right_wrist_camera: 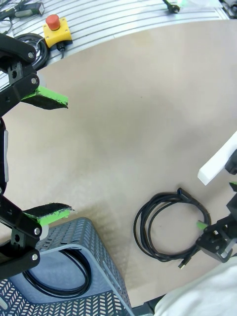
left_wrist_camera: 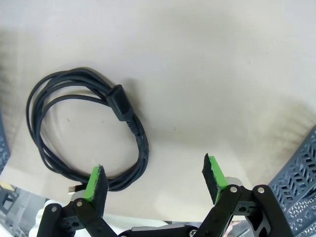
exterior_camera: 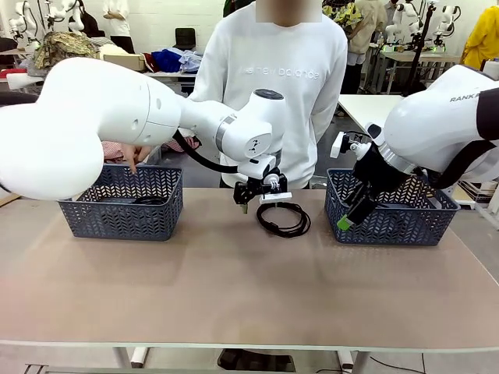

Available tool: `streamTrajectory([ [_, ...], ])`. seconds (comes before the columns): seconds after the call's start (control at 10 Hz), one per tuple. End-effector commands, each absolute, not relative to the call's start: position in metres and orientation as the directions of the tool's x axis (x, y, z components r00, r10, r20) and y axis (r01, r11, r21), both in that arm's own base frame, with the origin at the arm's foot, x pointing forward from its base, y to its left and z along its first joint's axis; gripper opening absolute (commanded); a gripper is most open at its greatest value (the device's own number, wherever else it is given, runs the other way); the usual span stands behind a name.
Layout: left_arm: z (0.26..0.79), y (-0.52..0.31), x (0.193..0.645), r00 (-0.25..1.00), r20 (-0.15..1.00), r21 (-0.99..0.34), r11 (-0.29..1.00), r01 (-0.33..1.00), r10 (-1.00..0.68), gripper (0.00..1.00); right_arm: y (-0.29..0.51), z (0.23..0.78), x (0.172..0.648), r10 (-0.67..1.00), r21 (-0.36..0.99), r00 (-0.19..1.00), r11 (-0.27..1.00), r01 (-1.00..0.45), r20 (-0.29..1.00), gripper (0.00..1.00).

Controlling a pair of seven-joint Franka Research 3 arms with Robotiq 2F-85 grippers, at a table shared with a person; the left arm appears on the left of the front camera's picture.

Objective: Organize the cables according to human instructions.
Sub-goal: Pick up a bundle of cables and place it in the basket indicated by the human.

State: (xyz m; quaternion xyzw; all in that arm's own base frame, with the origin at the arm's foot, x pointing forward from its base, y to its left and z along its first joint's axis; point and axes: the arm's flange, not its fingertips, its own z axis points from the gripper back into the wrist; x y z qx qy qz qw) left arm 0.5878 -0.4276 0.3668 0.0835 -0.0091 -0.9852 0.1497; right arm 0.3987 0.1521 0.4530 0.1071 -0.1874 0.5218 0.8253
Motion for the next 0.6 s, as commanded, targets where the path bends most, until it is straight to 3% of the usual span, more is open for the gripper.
streamTrajectory([
  [0.0,0.3693,-0.4217,0.5925,-0.952,-0.124,0.056,-0.960,0.275,-0.280,1.00,0.1518,0.4540,0.3984,0.819,-0.020,0.388,0.437,-0.899,0.423,1.00],
  [0.5,0.3668,-0.4276,0.5878,-0.941,-0.162,0.043,-0.955,0.293,-0.296,1.00,0.1518,0.4540,0.3984,0.819,-0.020,0.388,0.437,-0.899,0.423,1.00],
])
